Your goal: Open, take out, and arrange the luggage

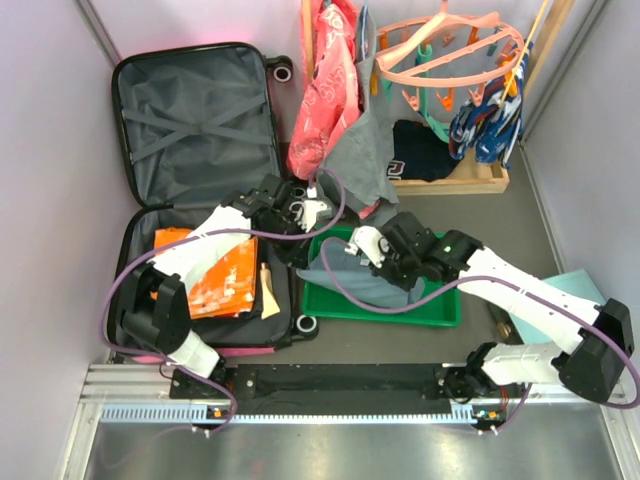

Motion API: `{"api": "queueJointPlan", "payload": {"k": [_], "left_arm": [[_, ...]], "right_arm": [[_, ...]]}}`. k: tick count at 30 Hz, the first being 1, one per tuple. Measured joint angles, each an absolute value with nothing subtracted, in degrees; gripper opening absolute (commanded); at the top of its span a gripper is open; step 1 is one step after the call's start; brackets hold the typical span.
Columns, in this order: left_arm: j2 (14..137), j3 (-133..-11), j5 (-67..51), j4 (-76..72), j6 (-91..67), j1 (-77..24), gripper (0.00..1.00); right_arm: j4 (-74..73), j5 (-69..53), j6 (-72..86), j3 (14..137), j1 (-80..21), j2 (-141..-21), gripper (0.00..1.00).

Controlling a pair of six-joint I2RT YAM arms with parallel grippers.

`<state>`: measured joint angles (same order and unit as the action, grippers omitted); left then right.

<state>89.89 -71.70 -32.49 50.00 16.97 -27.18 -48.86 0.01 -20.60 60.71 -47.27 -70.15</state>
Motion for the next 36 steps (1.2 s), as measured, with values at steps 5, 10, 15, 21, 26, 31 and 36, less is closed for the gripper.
{"api": "queueJointPlan", "payload": {"k": [5,10,15,21,26,31,36], "left_arm": [[89.91,-70.63,-32.05,53.43,21.54,-28.45,0.00],[89.91,-70.59,-30.74,55.96,25.12,-28.80,0.00],[89.91,-70.59,-30.57,56.75,26.85,-28.82,0.00],[89.91,-70.59,-30.48,56.80,27.24,-28.82,0.00],[89.91,-70.59,-30.35,56.82,27.27,-28.84,0.00],[89.89,-70.59,-30.30,56.84,27.24,-28.91,0.00],[89.84,-70.59,-30.15,56.82,27.20,-28.95,0.00]], "right_arm": [[-50.41,-1.37,-20.62,60.69,-48.49,-74.63,0.48],[-53.49,0.56,-18.70,61.08,-48.64,-77.12,0.67],[-52.82,-2.68,-14.24,62.83,-46.11,-74.08,0.75],[-45.45,-6.11,-6.61,58.35,-37.26,-64.01,0.84],[-40.23,-1.45,4.45,52.07,-31.09,-59.99,0.82],[-39.27,7.35,15.33,52.05,-30.57,-69.49,0.80],[-36.71,10.22,21.71,49.63,-30.57,-75.64,0.77]]}}
